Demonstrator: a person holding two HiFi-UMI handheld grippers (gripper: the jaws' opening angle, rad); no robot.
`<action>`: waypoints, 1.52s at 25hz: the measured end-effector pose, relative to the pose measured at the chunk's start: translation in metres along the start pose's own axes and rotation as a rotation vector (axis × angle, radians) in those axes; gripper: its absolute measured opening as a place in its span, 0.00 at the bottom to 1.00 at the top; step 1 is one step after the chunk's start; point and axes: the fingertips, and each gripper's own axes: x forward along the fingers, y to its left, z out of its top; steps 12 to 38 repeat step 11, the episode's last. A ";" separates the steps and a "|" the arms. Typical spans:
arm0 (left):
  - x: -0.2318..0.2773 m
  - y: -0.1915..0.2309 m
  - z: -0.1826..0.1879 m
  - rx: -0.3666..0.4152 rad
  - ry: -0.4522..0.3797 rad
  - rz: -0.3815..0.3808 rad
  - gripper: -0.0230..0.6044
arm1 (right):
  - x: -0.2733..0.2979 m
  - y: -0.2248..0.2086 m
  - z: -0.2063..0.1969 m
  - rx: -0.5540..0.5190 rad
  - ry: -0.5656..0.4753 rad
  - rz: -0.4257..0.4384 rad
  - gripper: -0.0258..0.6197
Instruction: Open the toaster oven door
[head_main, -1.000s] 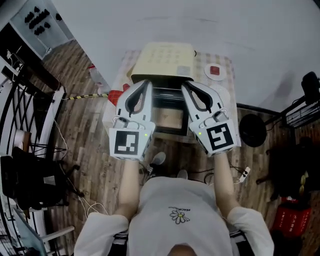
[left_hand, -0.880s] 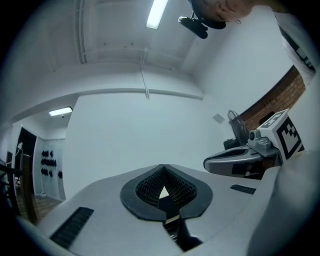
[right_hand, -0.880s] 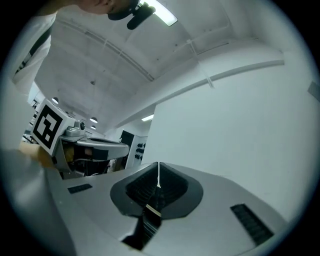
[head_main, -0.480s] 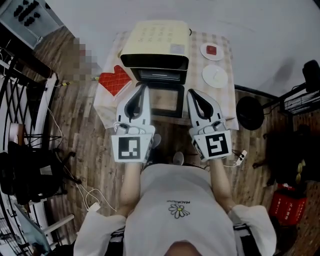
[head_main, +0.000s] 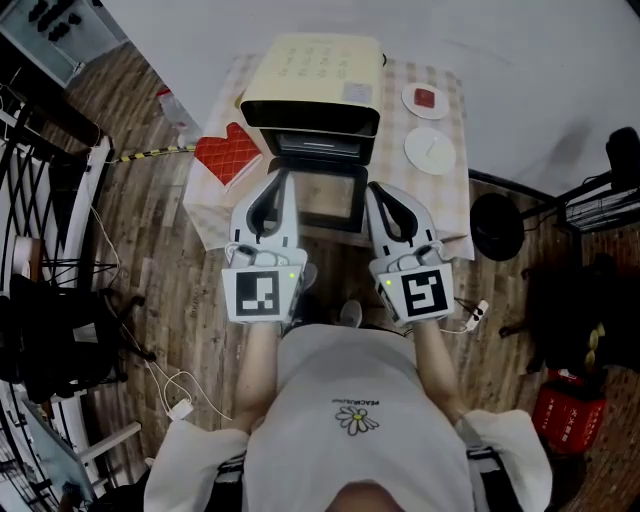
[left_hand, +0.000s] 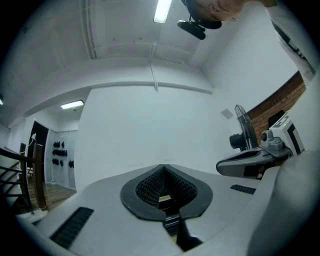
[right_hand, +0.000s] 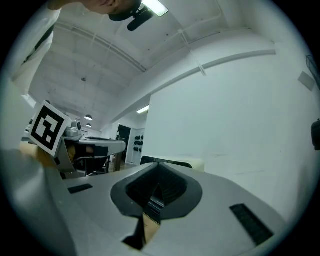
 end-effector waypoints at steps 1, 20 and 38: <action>0.000 0.000 -0.001 -0.002 0.002 -0.001 0.06 | 0.000 0.001 0.000 0.001 0.000 0.000 0.06; -0.003 0.004 -0.009 -0.018 0.025 0.003 0.06 | -0.001 -0.001 -0.003 0.002 0.005 -0.013 0.06; -0.003 0.004 -0.009 -0.018 0.025 0.003 0.06 | -0.001 -0.001 -0.003 0.002 0.005 -0.013 0.06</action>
